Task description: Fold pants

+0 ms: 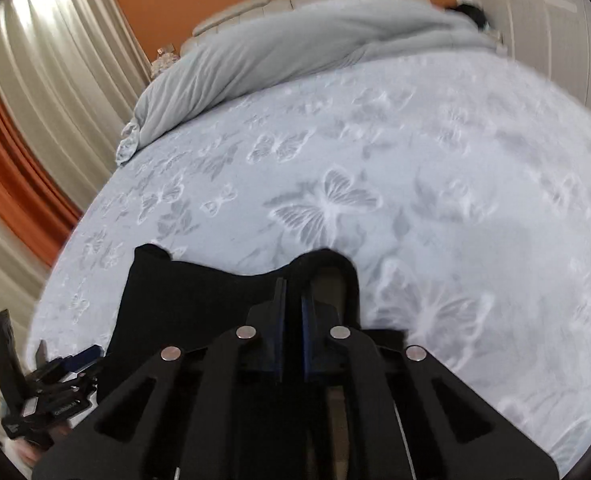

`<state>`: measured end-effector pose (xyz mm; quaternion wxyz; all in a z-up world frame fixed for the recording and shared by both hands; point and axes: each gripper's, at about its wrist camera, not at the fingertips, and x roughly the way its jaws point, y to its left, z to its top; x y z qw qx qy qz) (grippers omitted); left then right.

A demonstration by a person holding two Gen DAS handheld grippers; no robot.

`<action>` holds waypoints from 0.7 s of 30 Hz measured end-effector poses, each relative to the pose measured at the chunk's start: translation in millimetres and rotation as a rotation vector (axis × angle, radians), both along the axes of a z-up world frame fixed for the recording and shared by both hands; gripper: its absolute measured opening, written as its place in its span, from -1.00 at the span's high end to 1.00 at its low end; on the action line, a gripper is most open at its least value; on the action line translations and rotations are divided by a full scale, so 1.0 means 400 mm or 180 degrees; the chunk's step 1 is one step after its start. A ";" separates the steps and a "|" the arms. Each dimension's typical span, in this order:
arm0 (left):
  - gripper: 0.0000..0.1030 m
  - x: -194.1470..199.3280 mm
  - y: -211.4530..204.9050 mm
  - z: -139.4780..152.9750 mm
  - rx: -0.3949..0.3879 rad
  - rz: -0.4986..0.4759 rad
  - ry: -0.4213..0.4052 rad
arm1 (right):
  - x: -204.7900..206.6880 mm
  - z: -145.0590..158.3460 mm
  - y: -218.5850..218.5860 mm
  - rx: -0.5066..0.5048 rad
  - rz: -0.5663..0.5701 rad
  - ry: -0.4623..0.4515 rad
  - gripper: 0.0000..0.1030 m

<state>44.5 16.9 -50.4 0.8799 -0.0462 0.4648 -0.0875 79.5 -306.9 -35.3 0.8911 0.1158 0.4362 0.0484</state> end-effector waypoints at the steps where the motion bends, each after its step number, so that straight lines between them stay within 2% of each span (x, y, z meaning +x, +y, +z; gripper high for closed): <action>1: -0.26 0.002 0.004 -0.003 0.0007 0.0011 0.0007 | 0.010 -0.039 -0.016 -0.0043 -0.0096 0.0225 0.69; 2: -0.33 0.005 0.011 -0.006 -0.0007 0.0046 0.0020 | 0.009 -0.083 -0.042 0.0087 -0.0237 0.0479 0.57; 3: -0.40 0.007 0.019 -0.008 -0.0046 0.0069 0.0032 | -0.003 -0.092 -0.056 0.0246 -0.0294 0.0515 0.46; 4: -0.44 0.009 0.027 -0.009 -0.0069 0.0086 0.0046 | -0.024 -0.084 -0.067 0.0368 -0.0305 0.0491 0.21; 5: -0.50 0.012 0.037 -0.009 -0.0073 0.0116 0.0075 | -0.037 -0.077 -0.068 0.0376 -0.0279 0.0484 -0.17; 6: -0.55 0.015 0.045 -0.011 -0.0088 0.0136 0.0095 | -0.065 -0.064 -0.065 0.0342 -0.0217 0.0455 -0.38; 7: -0.59 0.017 0.055 -0.014 -0.0122 0.0148 0.0124 | -0.094 -0.056 -0.058 0.0297 -0.0155 0.0412 -0.72; 8: -0.68 0.022 0.066 -0.024 -0.0208 0.0175 0.0191 | -0.117 -0.051 -0.050 0.0258 -0.0103 0.0385 -0.80; 10: -0.69 0.032 0.084 -0.051 -0.0441 0.0202 0.0340 | -0.137 -0.086 -0.035 0.0309 0.0009 0.0550 -0.80; 11: -0.73 0.040 0.097 -0.074 -0.0636 0.0239 0.0470 | -0.137 -0.120 -0.033 0.0450 0.0050 0.0686 -0.79; 12: -0.82 0.046 0.111 -0.097 -0.0844 0.0287 0.0599 | -0.134 -0.154 -0.029 0.0691 0.0091 0.0779 -0.66; 13: -0.82 0.058 0.134 -0.130 -0.1215 0.0327 0.0788 | -0.129 -0.175 -0.033 0.0941 0.0118 0.0767 -0.20; 14: -0.76 0.063 0.150 -0.145 -0.1408 0.0362 0.0828 | -0.129 -0.167 -0.035 0.1019 0.0104 0.0705 0.01; 15: -0.38 0.065 0.167 -0.144 -0.1549 0.0393 0.0777 | -0.135 -0.144 -0.031 0.0994 0.0168 0.0628 0.19; 16: 0.06 0.062 0.173 -0.134 -0.1737 0.0283 0.0737 | -0.144 -0.108 -0.028 0.0986 0.0225 0.0502 0.33; 17: 0.39 0.053 0.175 -0.119 -0.1774 0.0263 0.0747 | -0.157 -0.068 -0.022 0.1006 0.0315 0.0364 0.34; 18: 0.61 0.036 0.182 -0.093 -0.1765 0.0281 0.0667 | -0.171 -0.029 -0.014 0.1026 0.0435 0.0239 0.34; 19: 0.63 0.018 0.183 -0.063 -0.1740 0.0204 0.0585 | -0.191 0.010 -0.004 0.0983 0.0546 0.0114 0.35; 21: 0.64 -0.031 0.183 -0.008 -0.1551 0.0102 0.0463 | -0.209 0.019 0.005 0.0736 0.0601 0.0108 0.32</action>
